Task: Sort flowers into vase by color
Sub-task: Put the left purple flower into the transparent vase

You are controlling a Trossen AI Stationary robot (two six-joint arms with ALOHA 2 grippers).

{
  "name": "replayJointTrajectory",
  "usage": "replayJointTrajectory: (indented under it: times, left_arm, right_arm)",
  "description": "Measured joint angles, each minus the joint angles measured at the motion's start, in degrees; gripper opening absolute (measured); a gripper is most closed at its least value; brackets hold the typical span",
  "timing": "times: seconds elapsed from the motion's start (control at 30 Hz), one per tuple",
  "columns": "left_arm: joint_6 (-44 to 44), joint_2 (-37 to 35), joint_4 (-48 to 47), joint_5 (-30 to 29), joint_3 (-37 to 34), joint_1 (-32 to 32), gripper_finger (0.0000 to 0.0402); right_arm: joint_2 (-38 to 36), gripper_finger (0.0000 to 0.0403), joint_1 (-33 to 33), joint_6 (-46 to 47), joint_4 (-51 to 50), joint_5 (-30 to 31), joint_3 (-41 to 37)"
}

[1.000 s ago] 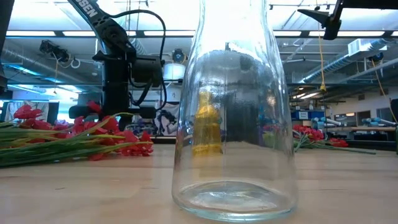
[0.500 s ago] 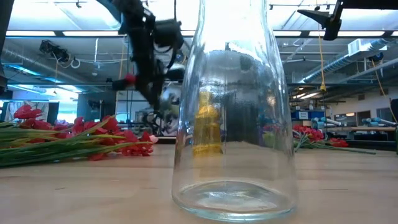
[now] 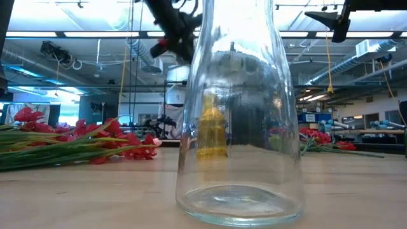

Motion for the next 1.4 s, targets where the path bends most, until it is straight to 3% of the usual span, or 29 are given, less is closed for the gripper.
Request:
replayJointTrajectory:
  times: [0.13, 0.37, 0.6, 0.83, 0.97, 1.13, 1.4]
  left_arm:
    - [4.09, 0.0, -0.01, 3.61, 3.89, -1.08, 0.0016]
    - [10.57, 0.0, -0.11, 10.74, 9.85, -3.41, 0.0016]
    - [14.51, -0.56, -0.26, 17.36, 14.87, -5.2, 0.0016]
    - [17.91, -5.29, 0.78, 23.67, 15.37, -7.16, 0.0016]
    - [19.73, -7.52, 6.96, 27.92, 15.37, -9.62, 0.0016]
    - [20.91, -8.88, 21.17, 32.65, 15.44, -13.42, 0.0015]
    - [23.76, -10.1, 18.8, 34.17, 13.21, -17.82, 0.0015]
  right_arm:
    - [0.0, 0.0352, 0.0, -0.37, 0.07, 2.71, 0.0]
    - [-0.47, 0.0352, 0.0, -11.44, -3.97, 7.21, 0.0]
    - [-1.11, 0.0352, -0.02, -6.98, -31.16, 9.72, 4.94]
    - [-1.11, 0.0352, -0.02, -6.36, -46.52, 10.36, 11.07]
    - [-1.07, 0.0352, -0.02, -4.09, -48.2, 10.57, 11.72]
    - [-1.03, 0.0352, -0.02, 0.94, -48.37, 10.98, 11.72]
    - [-1.03, 0.0352, -0.02, 7.71, -48.24, 11.14, 11.76]
